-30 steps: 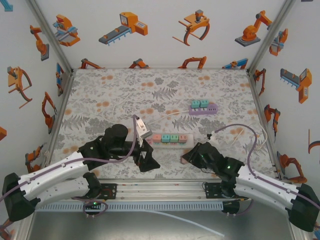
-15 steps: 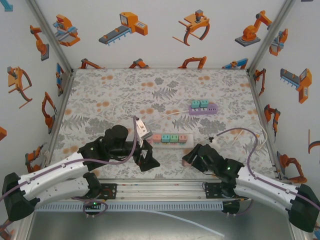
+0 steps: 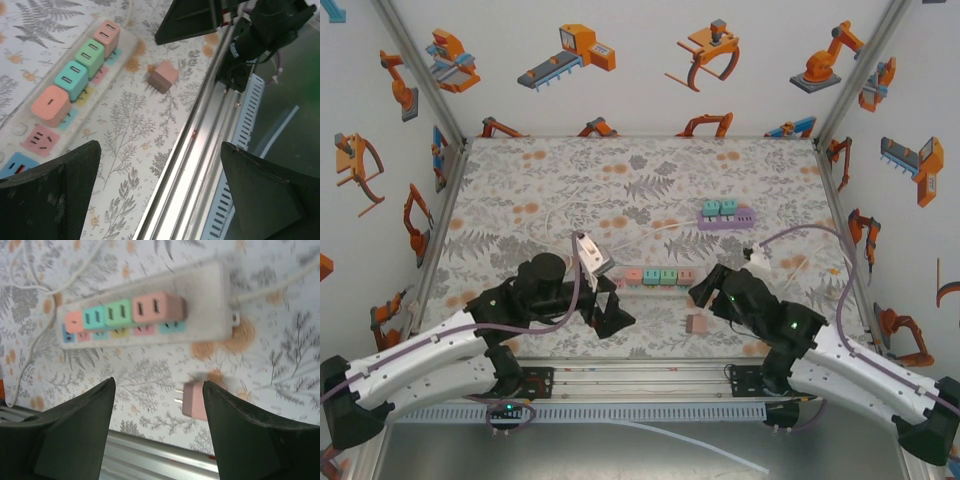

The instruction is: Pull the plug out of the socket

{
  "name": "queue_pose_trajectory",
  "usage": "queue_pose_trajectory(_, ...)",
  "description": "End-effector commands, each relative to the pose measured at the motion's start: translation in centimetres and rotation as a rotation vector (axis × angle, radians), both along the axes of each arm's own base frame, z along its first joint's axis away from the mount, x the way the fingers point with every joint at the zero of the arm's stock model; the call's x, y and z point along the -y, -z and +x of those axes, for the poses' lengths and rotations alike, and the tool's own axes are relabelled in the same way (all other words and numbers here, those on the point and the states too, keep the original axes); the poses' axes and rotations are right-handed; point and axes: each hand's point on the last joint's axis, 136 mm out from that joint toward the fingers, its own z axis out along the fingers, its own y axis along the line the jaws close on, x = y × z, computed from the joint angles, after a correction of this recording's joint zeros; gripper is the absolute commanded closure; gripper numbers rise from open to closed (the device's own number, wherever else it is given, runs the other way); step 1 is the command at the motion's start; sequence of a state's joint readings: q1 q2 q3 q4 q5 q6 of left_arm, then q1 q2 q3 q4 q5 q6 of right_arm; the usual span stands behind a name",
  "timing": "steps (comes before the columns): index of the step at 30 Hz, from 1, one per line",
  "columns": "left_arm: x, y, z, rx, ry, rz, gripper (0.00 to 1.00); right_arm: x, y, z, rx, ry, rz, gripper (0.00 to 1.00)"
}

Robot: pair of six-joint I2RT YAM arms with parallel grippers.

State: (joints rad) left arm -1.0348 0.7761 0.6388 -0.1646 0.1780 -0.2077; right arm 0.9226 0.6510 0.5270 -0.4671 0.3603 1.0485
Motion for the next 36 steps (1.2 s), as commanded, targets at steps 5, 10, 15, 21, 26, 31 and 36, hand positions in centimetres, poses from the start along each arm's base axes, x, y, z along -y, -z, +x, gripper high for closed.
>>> queue_pose_trajectory(5, -6.6, 3.0, 6.1, -0.028, -0.505, 0.175, 0.03, -4.0, -8.4, 4.7, 0.42, -0.223, -0.308, 0.25)
queue_pose_trajectory(10, -10.7, 5.3, 8.8, -0.218, -0.753, 0.138, 0.03, -10.9, -9.6, 5.1, 0.64, -0.613, -0.482, 0.19)
queue_pose_trajectory(15, -12.3, 7.6, 10.8, -0.442, -0.876, 0.013, 0.03, -17.1, -7.8, 2.2, 0.769, -1.075, -0.515, 0.16)
queue_pose_trajectory(21, -12.8, 9.7, 12.6, -0.632, -0.925, -0.071, 0.03, -20.2, -4.4, 2.8, 0.719, -1.263, -0.551, 0.16)
queue_pose_trajectory(26, -12.1, 10.7, 13.5, -0.672, -0.892, -0.048, 0.03, -21.4, -1.1, 3.9, 0.615, -1.328, -0.578, 0.18)
queue_pose_trajectory(31, -12.1, 12.0, 14.2, -0.644, -0.883, 0.042, 0.03, -21.4, 1.9, 4.8, 0.528, -1.345, -0.63, 0.2)
queue_pose_trajectory(36, -10.9, 12.6, 14.5, -0.658, -0.818, 0.062, 0.03, -21.1, 4.0, 4.9, 0.477, -1.374, -0.657, 0.26)
